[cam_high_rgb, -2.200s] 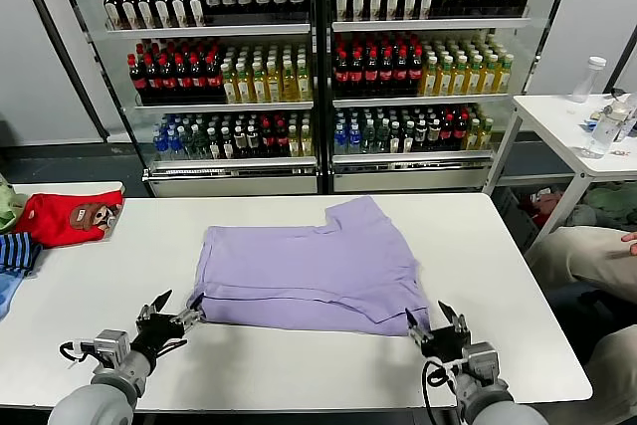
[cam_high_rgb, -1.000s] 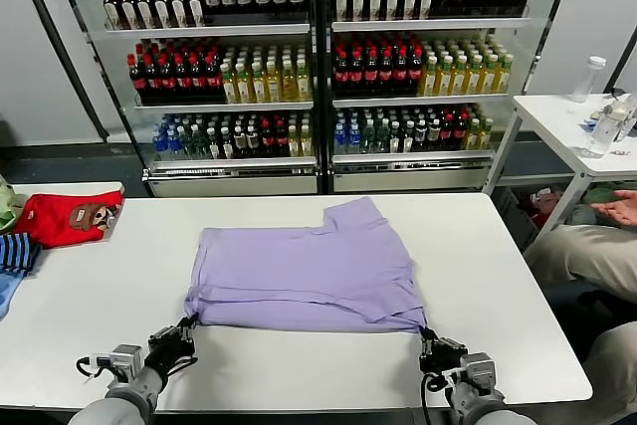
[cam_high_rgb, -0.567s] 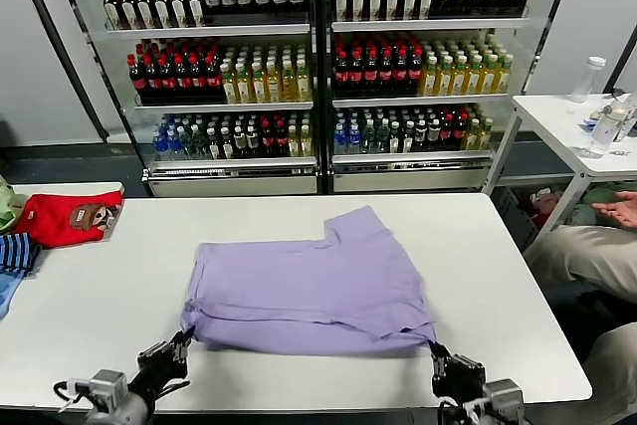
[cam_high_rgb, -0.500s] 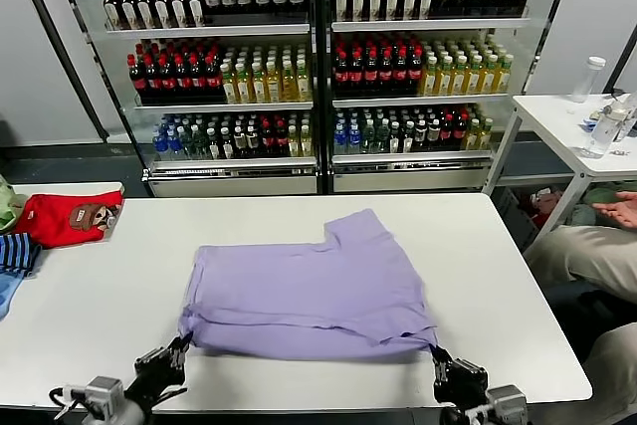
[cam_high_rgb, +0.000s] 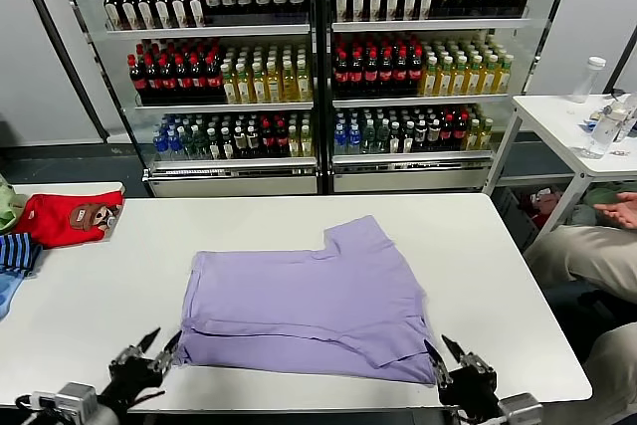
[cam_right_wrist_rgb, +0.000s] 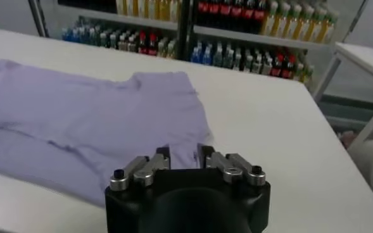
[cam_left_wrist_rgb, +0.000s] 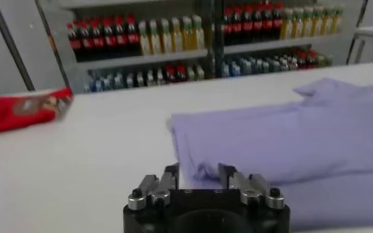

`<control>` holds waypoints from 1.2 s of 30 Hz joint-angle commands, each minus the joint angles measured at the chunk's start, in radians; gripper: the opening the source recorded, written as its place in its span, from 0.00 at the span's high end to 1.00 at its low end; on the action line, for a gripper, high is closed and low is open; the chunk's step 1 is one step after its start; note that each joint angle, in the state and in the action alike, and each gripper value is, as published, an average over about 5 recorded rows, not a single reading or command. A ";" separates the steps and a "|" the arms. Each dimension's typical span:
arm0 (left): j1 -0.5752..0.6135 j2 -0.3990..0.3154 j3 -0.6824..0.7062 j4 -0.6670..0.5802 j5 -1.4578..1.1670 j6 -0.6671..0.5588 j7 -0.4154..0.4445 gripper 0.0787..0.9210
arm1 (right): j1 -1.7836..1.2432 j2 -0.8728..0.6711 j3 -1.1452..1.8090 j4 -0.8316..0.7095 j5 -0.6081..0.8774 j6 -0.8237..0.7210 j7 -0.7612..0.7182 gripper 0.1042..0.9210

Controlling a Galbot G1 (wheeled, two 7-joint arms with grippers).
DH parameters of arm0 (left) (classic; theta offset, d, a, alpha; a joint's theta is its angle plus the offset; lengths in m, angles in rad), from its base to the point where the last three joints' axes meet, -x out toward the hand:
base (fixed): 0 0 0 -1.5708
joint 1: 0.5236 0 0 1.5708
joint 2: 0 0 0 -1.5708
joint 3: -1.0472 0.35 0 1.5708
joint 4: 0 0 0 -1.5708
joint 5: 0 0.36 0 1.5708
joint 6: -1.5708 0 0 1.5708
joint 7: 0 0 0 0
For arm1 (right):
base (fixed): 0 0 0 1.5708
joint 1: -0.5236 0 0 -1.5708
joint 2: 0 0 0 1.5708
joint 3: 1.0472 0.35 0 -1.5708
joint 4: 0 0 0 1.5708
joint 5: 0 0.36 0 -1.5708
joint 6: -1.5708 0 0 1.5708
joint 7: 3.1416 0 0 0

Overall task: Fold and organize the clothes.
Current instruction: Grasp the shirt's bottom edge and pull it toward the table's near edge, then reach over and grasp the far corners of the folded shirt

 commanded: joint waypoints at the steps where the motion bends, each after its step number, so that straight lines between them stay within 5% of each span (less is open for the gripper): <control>1: -0.355 0.033 0.098 0.133 -0.040 0.050 0.010 0.37 | 0.565 0.019 -0.187 -0.329 0.089 0.000 0.033 0.39; 10: -0.687 0.021 0.262 0.462 0.010 0.094 0.063 0.13 | 0.992 0.134 -0.401 -0.744 0.082 0.001 0.034 0.13; 23: -0.825 -0.012 0.293 0.706 0.080 0.136 0.134 0.12 | 1.256 0.406 -0.485 -1.279 -0.050 0.003 0.000 0.12; 36: -0.845 -0.016 0.296 0.766 0.084 0.148 0.216 0.12 | 1.247 0.443 -0.425 -1.415 -0.089 0.044 -0.020 0.12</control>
